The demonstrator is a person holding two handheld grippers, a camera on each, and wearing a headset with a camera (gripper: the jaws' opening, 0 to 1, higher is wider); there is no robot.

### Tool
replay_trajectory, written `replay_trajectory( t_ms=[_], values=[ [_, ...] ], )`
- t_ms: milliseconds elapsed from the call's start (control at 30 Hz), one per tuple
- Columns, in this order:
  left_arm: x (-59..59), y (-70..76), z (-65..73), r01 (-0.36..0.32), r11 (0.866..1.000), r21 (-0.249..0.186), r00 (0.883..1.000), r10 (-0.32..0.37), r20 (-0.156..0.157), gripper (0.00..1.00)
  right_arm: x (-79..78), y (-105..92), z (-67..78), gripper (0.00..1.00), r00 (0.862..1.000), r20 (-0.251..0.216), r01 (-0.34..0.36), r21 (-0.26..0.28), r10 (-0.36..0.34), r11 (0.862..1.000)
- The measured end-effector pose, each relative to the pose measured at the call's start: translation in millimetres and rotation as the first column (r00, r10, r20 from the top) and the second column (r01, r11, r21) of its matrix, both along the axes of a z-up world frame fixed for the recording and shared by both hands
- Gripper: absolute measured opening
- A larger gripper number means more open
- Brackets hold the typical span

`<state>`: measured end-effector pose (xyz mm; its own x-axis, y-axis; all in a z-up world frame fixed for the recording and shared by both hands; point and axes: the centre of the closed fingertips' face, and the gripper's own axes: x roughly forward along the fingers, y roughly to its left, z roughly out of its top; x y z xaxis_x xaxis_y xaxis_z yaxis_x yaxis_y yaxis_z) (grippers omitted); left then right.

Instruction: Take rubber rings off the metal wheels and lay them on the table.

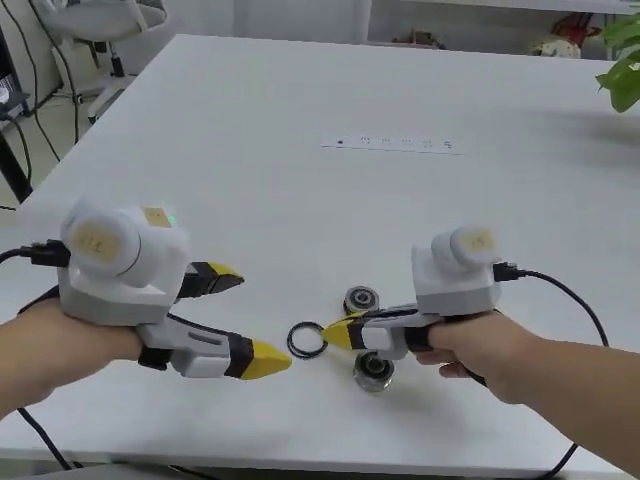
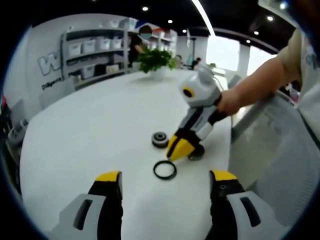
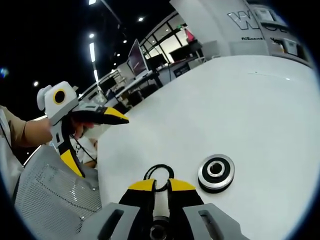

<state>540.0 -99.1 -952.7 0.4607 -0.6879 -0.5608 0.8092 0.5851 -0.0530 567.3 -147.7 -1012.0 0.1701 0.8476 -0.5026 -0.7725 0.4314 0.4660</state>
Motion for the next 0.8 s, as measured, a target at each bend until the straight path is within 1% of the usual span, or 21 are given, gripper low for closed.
replay_trajectory(
  t_ms=[133,367,533,667,800],
  values=[
    [1.4,-0.5,0.9,0.003,1.0,0.004,1.0,-0.003,0.002,0.72,0.7,-0.3,3.3,0.09,1.0,0.004,0.001,0.006,-0.001,1.0],
    [5.7,-3.5,3.2,0.009,1.0,0.003,1.0,-0.009,0.002,0.71,5.0,-0.4,15.6,0.11,1.0,0.016,0.011,0.033,-0.012,0.999],
    [11.1,-7.3,6.8,0.014,1.0,-0.004,1.0,-0.014,0.0,0.7,12.5,-5.0,27.8,0.13,0.999,0.04,0.024,0.051,-0.026,0.998],
    [16.4,-10.1,9.7,0.013,1.0,-0.008,1.0,-0.013,0.004,0.7,18.9,-12.0,34.1,0.14,0.997,0.064,0.031,0.052,-0.034,0.998],
    [21.1,-13.5,10.9,0.022,1.0,-0.003,1.0,-0.022,0.007,0.7,24.9,-18.1,39.8,0.16,0.995,0.085,0.041,0.058,-0.046,0.997]
  ],
)
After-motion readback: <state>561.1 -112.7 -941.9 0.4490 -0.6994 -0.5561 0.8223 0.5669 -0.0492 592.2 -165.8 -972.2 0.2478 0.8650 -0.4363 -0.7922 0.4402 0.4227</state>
